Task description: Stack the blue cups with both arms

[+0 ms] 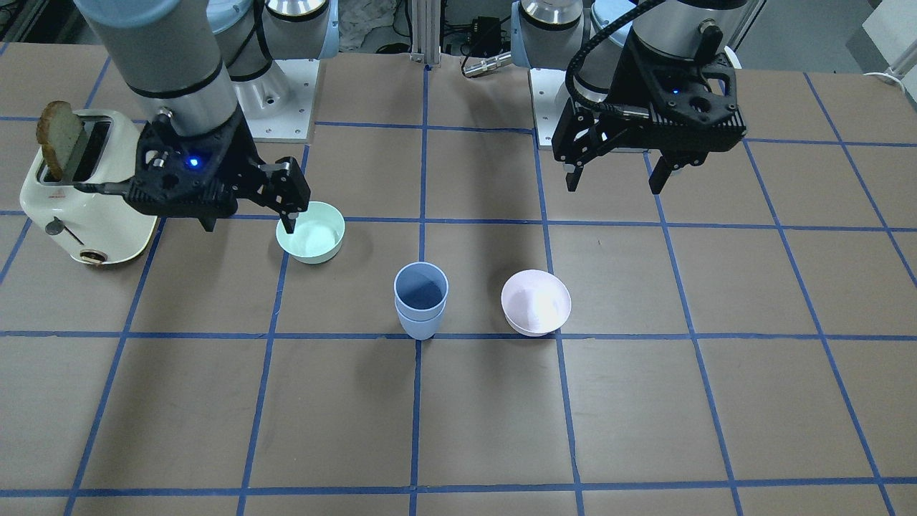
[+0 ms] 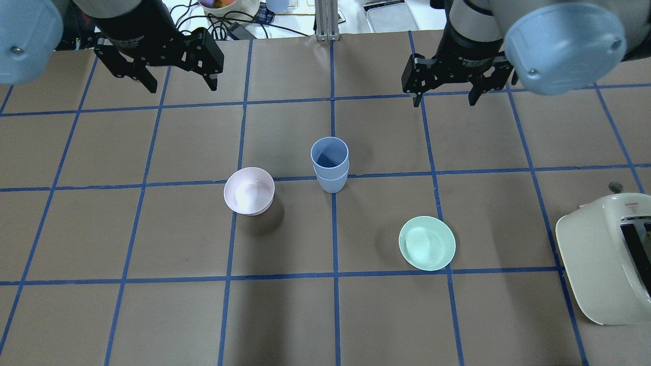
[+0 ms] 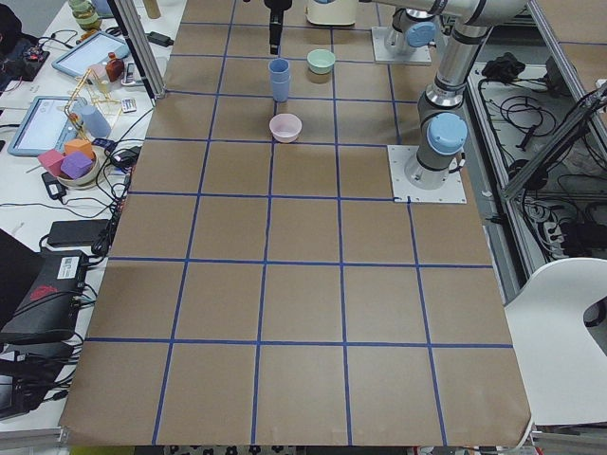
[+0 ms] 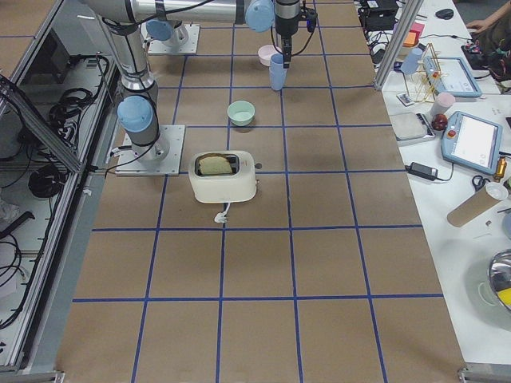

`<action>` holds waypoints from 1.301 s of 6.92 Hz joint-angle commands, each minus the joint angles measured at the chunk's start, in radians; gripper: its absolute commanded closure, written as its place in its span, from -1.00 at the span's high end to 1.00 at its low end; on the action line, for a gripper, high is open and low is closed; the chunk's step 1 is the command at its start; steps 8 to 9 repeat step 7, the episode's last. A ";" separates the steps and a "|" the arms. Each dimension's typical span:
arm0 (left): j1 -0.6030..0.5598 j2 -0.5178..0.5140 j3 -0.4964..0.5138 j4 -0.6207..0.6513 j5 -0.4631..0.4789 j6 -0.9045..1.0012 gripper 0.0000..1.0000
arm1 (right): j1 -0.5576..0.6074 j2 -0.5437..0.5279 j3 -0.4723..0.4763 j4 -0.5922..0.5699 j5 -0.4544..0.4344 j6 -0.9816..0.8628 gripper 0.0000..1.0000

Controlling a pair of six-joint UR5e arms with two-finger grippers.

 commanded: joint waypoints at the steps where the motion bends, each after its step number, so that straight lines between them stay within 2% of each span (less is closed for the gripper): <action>1: 0.000 -0.003 0.000 0.000 0.000 -0.003 1.00 | -0.046 -0.006 -0.066 0.043 0.005 -0.085 1.00; 3: 0.000 -0.002 0.002 0.000 -0.001 -0.003 1.00 | -0.049 -0.011 -0.088 0.085 0.007 -0.090 1.00; 4: 0.000 -0.002 0.000 0.000 -0.003 -0.001 1.00 | -0.046 -0.026 -0.074 0.106 -0.002 -0.149 1.00; 9: -0.002 -0.010 0.003 0.000 -0.003 -0.004 1.00 | -0.049 -0.026 -0.072 0.108 -0.002 -0.174 1.00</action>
